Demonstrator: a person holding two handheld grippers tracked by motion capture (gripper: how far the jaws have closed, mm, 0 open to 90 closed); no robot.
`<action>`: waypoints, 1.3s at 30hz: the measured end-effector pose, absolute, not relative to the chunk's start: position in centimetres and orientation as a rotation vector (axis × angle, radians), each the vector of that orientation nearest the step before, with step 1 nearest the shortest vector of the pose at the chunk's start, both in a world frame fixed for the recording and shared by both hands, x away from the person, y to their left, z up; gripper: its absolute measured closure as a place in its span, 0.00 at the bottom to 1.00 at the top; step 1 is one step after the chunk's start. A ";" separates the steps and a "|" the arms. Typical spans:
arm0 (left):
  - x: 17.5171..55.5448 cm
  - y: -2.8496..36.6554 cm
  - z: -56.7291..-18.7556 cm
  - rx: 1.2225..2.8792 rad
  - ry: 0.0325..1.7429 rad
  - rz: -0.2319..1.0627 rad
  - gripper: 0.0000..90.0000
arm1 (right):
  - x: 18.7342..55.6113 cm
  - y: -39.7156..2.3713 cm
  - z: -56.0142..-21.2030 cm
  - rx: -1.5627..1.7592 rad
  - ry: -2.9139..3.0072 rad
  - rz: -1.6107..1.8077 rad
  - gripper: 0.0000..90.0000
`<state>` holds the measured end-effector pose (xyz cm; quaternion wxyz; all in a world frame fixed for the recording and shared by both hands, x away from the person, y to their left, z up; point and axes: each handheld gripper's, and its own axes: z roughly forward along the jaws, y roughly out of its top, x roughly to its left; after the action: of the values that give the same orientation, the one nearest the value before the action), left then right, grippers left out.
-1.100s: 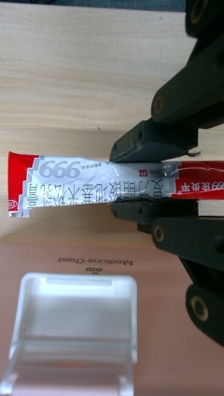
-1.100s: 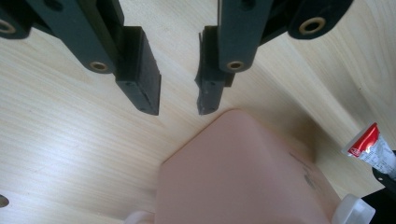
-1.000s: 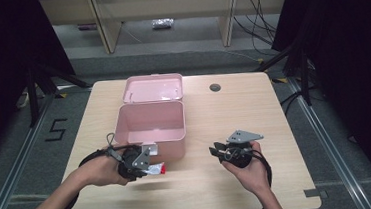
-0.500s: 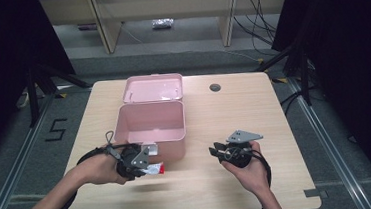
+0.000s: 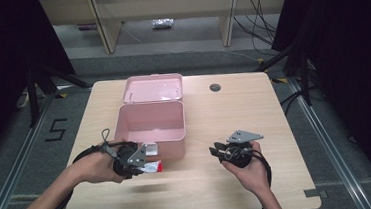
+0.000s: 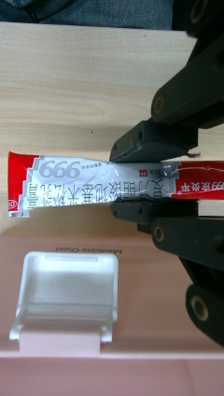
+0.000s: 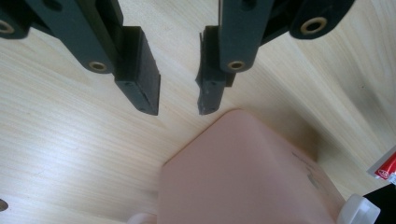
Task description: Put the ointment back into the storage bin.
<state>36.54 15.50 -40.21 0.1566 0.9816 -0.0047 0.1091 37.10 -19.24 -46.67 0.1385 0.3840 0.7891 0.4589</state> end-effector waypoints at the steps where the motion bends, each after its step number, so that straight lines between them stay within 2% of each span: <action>1: 36.5 15.5 -40.1 2.808 -0.012 0.314 0.79 | 37.1 -19.3 -46.7 1.110 2.282 1.327 0.77; 39: 37.0 16.0 -38.2 2.795 -0.009 0.318 0.79 | 36.9 -19.3 -46.7 1.128 2.279 1.301 0.77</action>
<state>37.04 16.05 -38.17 0.1633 0.9802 -0.0030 0.1116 36.86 -19.31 -46.66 0.1420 0.3909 0.7898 0.4508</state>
